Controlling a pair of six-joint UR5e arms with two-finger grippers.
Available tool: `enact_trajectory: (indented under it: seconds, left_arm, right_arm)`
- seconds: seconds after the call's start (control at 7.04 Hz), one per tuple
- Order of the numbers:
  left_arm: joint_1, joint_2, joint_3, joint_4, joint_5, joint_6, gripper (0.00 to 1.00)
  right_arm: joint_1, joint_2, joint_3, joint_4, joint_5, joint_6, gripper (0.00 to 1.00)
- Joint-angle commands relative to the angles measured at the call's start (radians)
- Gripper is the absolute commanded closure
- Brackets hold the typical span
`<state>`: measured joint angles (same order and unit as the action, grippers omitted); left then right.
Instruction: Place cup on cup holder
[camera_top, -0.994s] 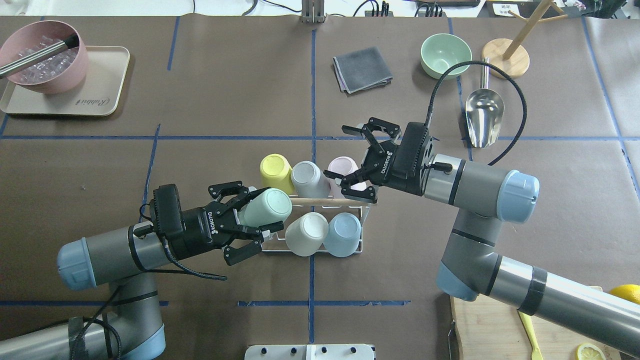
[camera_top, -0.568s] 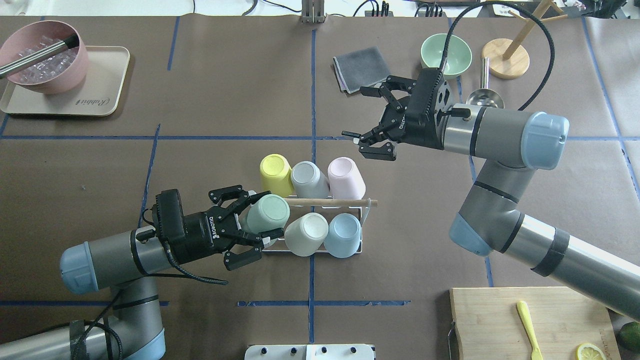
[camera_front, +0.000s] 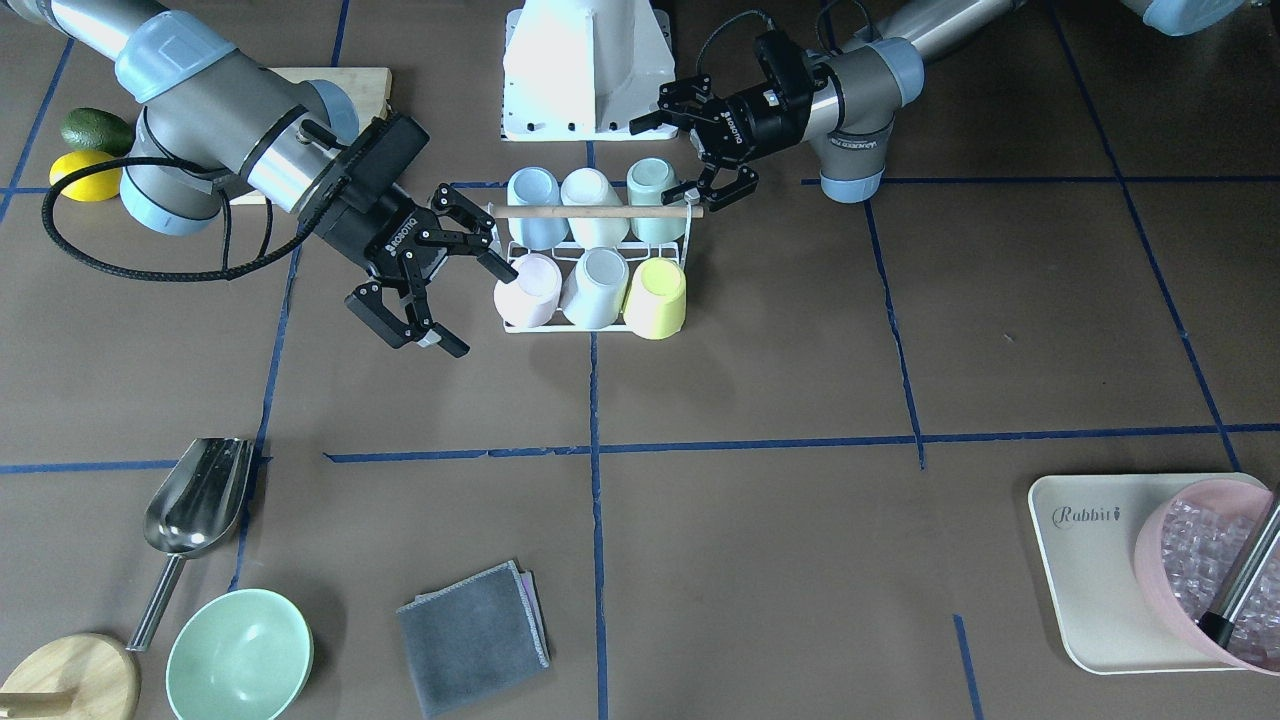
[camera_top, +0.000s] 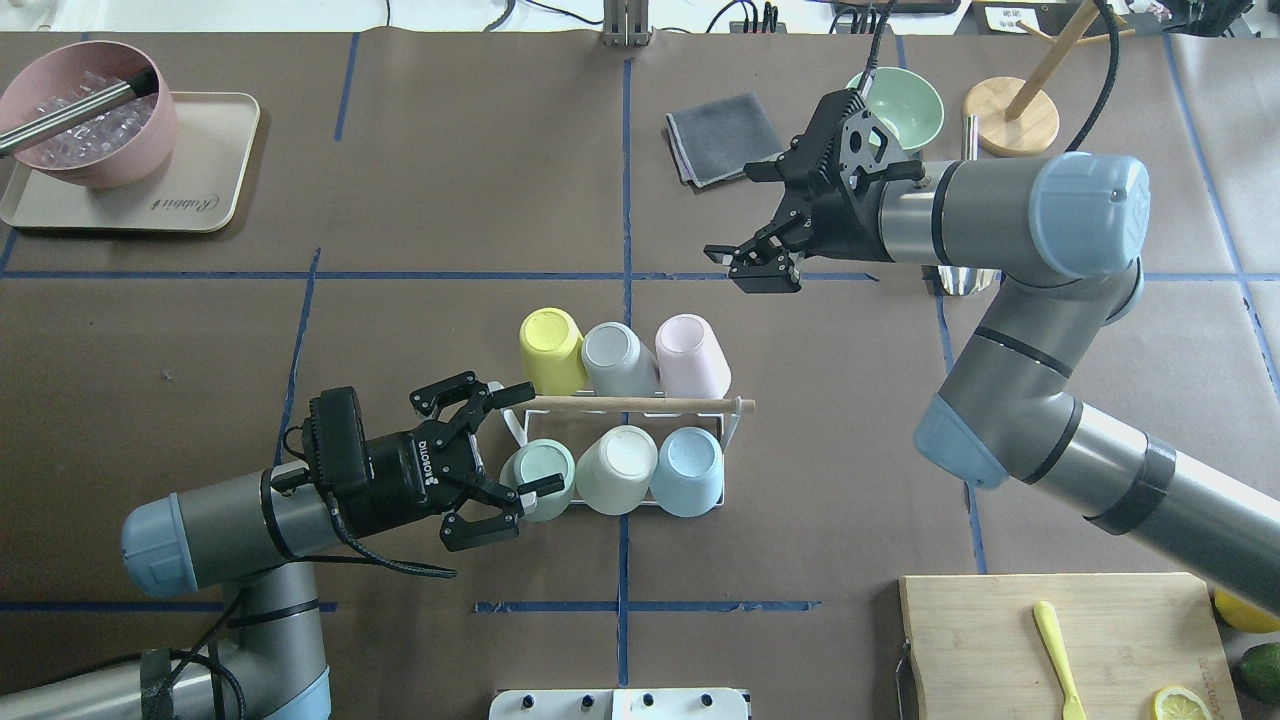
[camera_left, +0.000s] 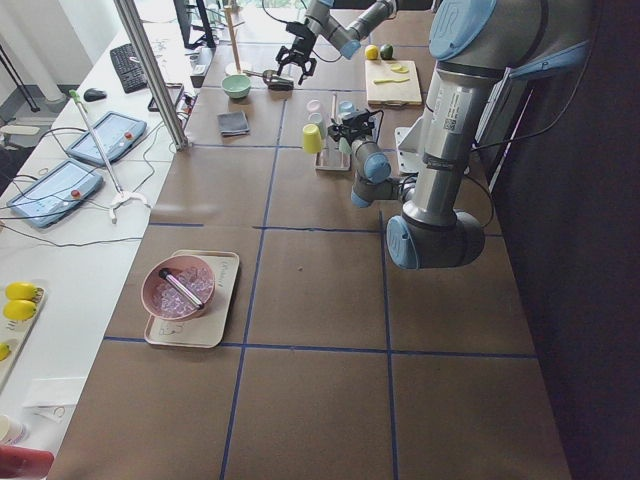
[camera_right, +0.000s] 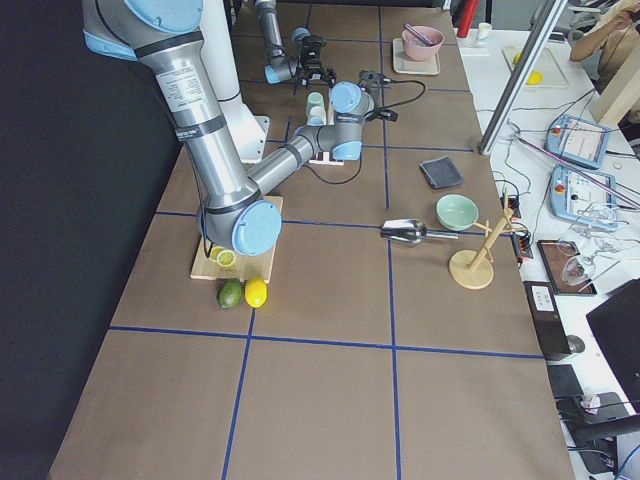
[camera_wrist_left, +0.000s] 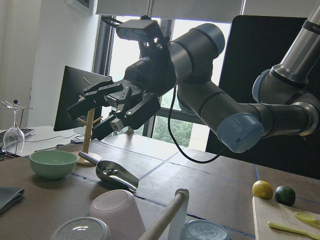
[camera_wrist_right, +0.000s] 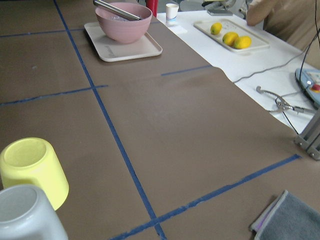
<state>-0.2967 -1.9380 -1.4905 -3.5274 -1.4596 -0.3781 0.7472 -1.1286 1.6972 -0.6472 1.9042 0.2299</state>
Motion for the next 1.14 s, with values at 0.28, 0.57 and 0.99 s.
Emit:
enact_trajectory:
  seconds: [0.28,0.57,0.99]
  left_arm:
    - [-0.062,0.016,-0.228,0.193,-0.005,-0.005,0.00]
    - [-0.149,0.013,-0.365,0.475,-0.010,-0.010,0.00]
    - [-0.218,0.016,-0.537,0.925,-0.011,-0.012,0.00]
  right_arm:
    - [0.115,-0.002,0.129,-0.551,0.108,-0.003,0.00]
    - [0.168,-0.002,0.142,-0.835,0.107,-0.001,0.00]
    - [0.195,-0.032,0.141,-0.965,0.180,-0.003,0.00]
